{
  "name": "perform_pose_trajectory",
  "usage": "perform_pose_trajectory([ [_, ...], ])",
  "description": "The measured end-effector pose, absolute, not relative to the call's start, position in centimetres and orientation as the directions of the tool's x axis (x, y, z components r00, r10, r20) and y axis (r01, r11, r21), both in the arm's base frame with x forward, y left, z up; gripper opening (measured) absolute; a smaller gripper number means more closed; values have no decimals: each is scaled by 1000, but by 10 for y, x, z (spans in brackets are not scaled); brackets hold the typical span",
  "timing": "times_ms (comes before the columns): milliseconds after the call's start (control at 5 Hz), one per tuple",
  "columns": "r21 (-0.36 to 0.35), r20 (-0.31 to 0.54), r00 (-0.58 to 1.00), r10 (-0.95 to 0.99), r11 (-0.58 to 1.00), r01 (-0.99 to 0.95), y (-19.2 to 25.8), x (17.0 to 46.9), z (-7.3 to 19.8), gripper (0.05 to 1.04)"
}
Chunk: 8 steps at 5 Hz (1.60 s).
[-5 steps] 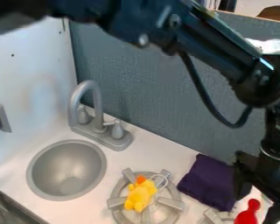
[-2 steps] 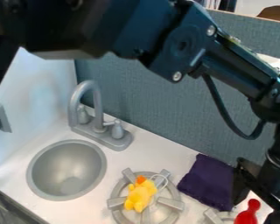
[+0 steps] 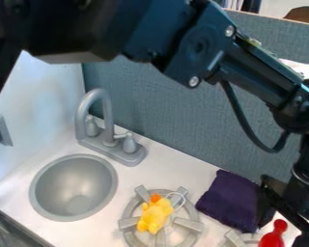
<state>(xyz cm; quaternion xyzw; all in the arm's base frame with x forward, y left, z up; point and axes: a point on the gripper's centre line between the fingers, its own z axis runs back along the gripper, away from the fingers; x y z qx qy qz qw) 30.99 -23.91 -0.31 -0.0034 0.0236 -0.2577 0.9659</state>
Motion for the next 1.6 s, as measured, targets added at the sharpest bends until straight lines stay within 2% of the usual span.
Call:
perform_pose_trajectory([
  [200, -34, -39, 868, -495, 869, 494, -237, 313, -3, 655],
  [400, -45, -39, 873, -486, 874, 484, -239, 312, -3, 397],
  [600, -30, -43, 887, -460, 888, 459, -236, 312, -4, 332],
  [800, 8, -23, 910, -415, 910, 415, -221, 299, 12, 332],
  [1000, 16, 119, 924, -364, 931, 365, -202, 284, 72, 332],
  [1200, 7, 164, 949, -270, 962, 273, -181, 262, 100, 332],
  [1400, 42, 92, 973, -213, 977, 210, -156, 236, 99, 332],
  [1600, 100, -32, 999, -42, 994, 45, -103, 218, 86, 332],
])
